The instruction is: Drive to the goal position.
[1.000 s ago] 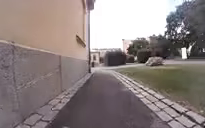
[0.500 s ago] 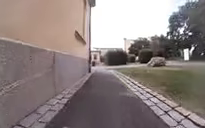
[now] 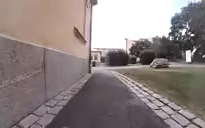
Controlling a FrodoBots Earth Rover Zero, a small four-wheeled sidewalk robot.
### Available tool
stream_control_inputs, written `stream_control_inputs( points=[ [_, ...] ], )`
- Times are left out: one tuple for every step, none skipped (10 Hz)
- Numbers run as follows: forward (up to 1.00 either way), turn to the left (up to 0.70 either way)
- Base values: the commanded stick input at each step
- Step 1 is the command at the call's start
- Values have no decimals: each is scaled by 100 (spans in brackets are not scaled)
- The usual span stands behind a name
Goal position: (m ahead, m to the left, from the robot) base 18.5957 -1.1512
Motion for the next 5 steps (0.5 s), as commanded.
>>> stream_control_inputs(
  points=[
    [70,0],
    [70,0],
    [70,0],
    [70,0],
    [70,0]
  ],
)
